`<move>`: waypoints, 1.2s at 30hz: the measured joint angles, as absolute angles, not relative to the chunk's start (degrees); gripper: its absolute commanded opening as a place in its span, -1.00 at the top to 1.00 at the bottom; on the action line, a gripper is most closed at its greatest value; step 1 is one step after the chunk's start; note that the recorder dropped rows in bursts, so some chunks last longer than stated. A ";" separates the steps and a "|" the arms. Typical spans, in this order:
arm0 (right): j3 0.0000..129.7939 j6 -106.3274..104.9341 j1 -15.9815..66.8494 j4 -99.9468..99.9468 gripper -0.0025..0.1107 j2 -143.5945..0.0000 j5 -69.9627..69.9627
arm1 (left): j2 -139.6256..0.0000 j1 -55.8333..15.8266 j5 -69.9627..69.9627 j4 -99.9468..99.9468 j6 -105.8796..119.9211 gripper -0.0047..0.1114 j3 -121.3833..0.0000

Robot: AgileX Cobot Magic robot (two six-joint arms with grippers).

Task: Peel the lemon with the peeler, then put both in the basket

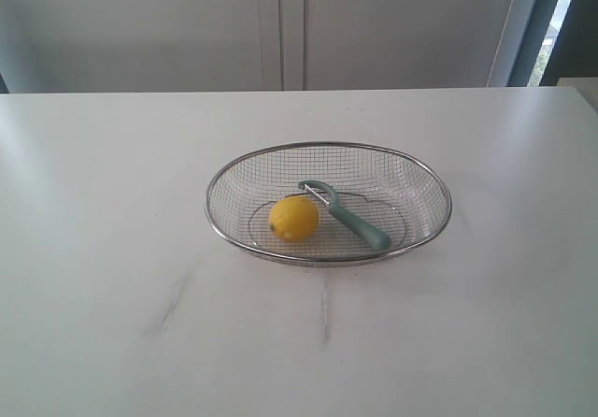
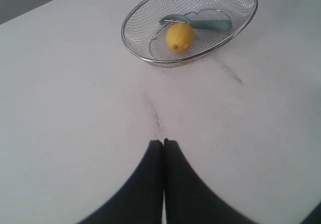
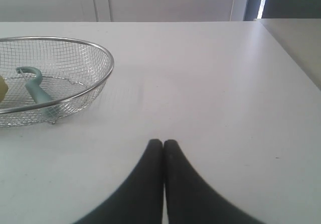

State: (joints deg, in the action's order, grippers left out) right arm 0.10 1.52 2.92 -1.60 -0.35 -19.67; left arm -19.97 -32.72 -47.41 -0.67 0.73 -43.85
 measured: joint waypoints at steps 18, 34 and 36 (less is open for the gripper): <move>0.10 1.52 2.92 -1.60 0.96 -0.35 -19.67 | -12.53 -4.80 2.27 -4.95 -8.44 0.92 -7.94; 0.10 1.52 2.92 -1.60 0.96 -0.35 -19.67 | -4.77 -4.80 0.00 -5.08 -10.84 0.92 -2.64; 0.10 1.52 2.92 -1.60 0.96 -0.35 -19.67 | -3.36 -4.80 -0.32 -5.08 -9.92 0.92 -1.28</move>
State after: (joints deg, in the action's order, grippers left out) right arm 0.10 1.52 2.92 -1.60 -0.35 -19.67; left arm -3.36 -4.80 -0.32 -5.08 -9.92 -1.28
